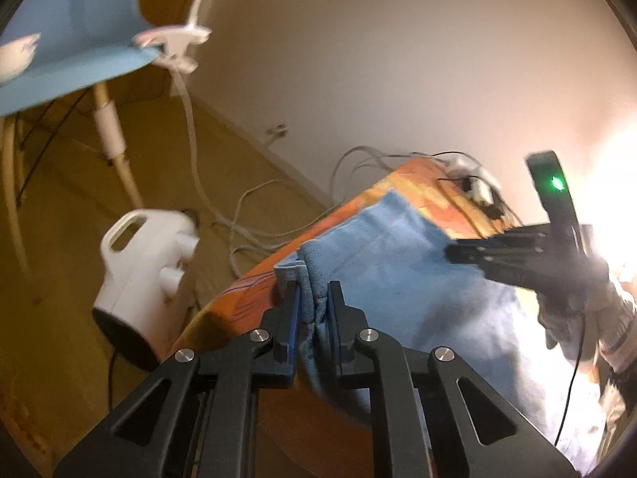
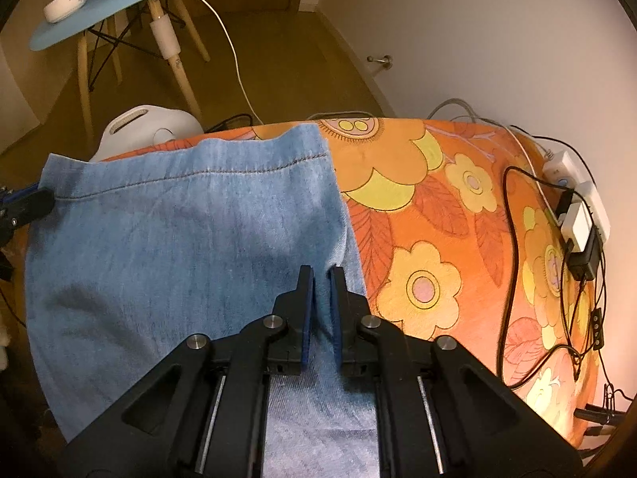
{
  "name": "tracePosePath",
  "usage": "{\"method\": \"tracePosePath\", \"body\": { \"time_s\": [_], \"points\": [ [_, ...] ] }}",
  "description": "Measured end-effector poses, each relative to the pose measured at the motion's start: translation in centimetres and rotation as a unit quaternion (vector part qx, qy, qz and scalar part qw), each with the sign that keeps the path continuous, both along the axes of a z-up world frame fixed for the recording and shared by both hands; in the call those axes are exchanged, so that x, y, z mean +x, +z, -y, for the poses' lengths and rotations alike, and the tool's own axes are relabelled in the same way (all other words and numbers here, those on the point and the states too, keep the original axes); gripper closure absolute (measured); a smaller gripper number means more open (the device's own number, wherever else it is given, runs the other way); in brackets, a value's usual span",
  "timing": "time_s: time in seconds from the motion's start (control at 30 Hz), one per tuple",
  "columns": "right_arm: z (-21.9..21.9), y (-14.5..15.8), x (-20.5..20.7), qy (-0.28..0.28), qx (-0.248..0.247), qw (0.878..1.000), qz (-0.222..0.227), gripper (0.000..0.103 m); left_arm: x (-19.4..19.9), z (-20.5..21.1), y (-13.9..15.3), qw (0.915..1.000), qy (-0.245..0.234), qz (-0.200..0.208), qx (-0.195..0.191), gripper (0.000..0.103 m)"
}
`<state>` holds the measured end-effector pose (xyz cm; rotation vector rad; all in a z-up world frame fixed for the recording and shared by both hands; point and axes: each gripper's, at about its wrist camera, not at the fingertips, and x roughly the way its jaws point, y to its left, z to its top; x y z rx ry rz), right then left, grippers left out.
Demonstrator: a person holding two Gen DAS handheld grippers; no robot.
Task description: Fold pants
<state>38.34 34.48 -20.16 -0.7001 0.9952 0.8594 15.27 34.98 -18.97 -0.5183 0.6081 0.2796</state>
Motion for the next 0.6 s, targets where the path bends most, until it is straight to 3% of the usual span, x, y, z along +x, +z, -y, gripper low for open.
{"method": "tracePosePath", "body": {
  "time_s": [0.07,0.13,0.27,0.4,0.6],
  "points": [
    [0.3,0.9,0.5,-0.013,0.022,1.000,-0.016,0.067,0.0,1.3,0.9,0.9993,-0.024,0.012,0.025,0.092],
    [0.6,2.7,1.1,-0.035,0.063,0.997,-0.040,0.054,0.1,2.6,1.5,0.9974,-0.049,0.020,0.048,0.092],
    [-0.4,5.2,1.5,-0.045,0.128,0.981,-0.140,0.047,0.0,5.2,2.0,0.9919,-0.093,0.023,0.084,0.092],
    [-3.1,5.3,1.4,-0.055,0.132,0.967,-0.210,0.045,0.1,7.8,1.9,0.9849,-0.130,0.015,0.113,0.092],
    [-6.5,2.7,0.0,-0.058,0.068,0.971,-0.221,0.044,-0.3,9.6,2.1,0.9792,-0.152,0.016,0.133,0.092]
  ]
}}
